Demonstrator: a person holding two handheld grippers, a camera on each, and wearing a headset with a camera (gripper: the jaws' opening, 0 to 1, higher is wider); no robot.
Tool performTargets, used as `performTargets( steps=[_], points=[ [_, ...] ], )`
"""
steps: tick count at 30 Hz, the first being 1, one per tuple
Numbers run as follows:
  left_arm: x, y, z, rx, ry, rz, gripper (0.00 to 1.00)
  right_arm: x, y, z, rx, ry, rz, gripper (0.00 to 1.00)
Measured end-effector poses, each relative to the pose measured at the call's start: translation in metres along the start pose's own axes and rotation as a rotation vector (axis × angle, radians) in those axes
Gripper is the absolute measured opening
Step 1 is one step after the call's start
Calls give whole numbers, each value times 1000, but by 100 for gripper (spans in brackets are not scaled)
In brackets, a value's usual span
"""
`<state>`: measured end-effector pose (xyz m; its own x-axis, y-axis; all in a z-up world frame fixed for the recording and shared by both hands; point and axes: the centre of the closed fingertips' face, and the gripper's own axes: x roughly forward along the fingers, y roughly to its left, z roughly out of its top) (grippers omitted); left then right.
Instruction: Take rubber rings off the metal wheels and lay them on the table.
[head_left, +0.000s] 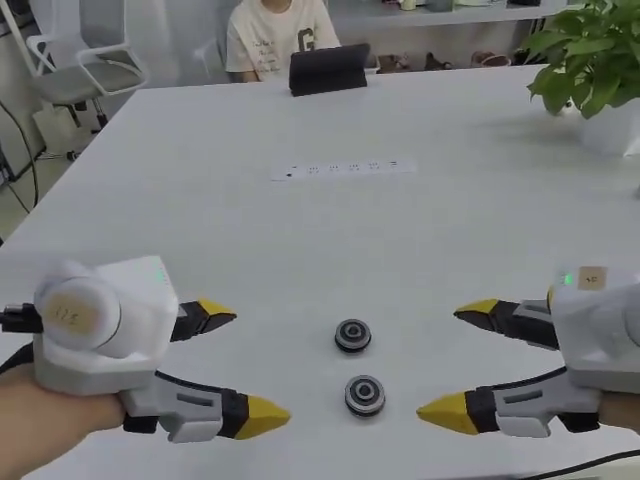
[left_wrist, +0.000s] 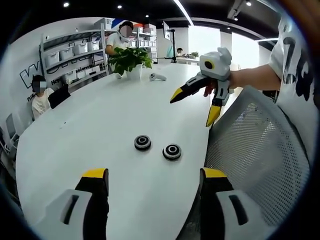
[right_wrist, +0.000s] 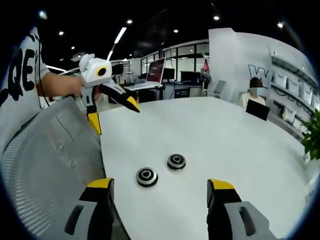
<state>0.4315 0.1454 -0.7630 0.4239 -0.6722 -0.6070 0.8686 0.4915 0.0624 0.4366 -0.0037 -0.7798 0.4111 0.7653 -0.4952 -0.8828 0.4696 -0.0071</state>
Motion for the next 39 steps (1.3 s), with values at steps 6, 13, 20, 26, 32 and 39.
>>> performTargets(
  steps=[6,13,20,26,32,39],
  points=[
    [5,0,0,6,4,-14,68,5,-2,-2,3,5,8,73],
    [13,-1,2,25,10,-30,67,10,-1,-3,-3,2,28,70],
    [26,-4,6,43,17,-54,66,16,3,-9,-45,39,55,68],
    [37,-9,12,61,15,-81,65,23,4,-9,-54,45,69,66],
    [45,-15,11,77,29,-112,63,28,3,-10,-54,49,84,64],
    [57,-20,10,82,44,-142,59,36,5,-14,-49,57,102,63]
  ],
)
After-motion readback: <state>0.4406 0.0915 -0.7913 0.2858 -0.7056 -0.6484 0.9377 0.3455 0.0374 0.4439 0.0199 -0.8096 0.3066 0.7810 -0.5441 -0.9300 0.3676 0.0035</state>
